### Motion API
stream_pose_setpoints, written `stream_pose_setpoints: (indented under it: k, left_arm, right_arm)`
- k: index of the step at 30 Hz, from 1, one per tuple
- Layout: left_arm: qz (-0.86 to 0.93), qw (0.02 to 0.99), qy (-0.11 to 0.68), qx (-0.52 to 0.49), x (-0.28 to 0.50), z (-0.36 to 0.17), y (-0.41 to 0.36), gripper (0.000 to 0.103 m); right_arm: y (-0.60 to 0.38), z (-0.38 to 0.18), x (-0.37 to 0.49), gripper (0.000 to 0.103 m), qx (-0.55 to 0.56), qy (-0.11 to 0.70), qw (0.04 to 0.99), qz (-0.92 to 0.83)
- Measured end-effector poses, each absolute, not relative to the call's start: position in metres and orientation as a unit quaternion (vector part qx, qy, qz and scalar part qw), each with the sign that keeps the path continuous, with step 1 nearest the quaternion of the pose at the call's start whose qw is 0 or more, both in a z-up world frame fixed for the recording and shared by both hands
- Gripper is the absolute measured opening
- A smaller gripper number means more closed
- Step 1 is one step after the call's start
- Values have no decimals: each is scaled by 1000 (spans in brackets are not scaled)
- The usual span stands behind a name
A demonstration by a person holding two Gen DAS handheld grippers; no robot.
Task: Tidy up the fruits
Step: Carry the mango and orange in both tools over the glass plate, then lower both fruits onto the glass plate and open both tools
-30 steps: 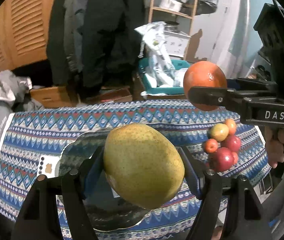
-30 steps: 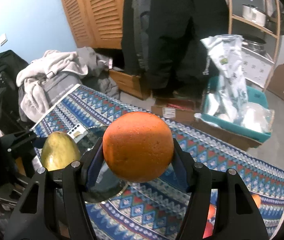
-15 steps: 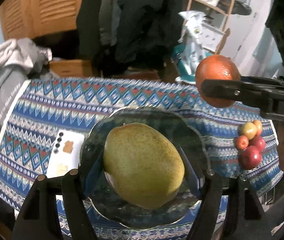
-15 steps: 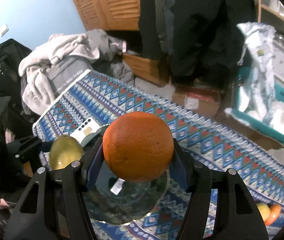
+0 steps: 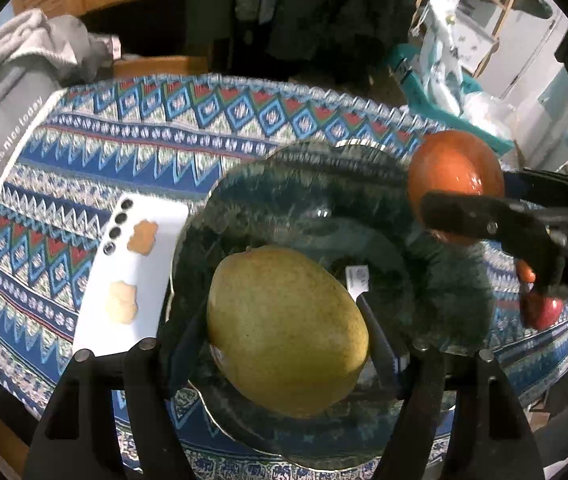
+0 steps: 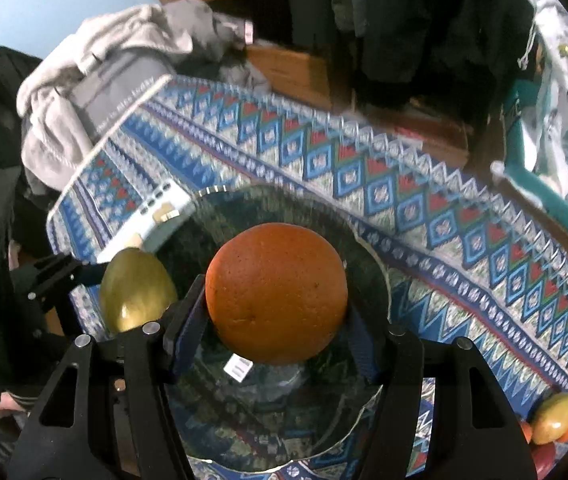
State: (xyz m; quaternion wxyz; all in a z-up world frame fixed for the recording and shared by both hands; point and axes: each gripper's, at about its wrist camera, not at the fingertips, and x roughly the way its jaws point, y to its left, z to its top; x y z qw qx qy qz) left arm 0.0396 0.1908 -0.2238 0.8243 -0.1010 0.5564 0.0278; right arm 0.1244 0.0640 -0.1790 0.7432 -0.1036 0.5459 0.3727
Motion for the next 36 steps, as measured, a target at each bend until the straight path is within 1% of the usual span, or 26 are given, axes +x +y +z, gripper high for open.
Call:
stream_pose_setpoints:
  k: [11, 21, 30, 36]
  left_arm:
    - [32, 801, 587, -112, 41, -251, 192, 75]
    - [25, 782, 613, -115, 43, -267, 186, 75]
    - [22, 797, 590, -126, 41, -246, 189, 75]
    - [19, 808, 577, -113, 33, -227, 187, 76]
  right_arm:
    - [59, -217, 114, 64, -136, 577, 720, 361]
    - [54, -227, 118, 64, -135, 590, 712, 355]
    - [52, -228, 120, 64, -125, 597, 708, 355]
    - [53, -231, 117, 66, -127, 604, 701, 356]
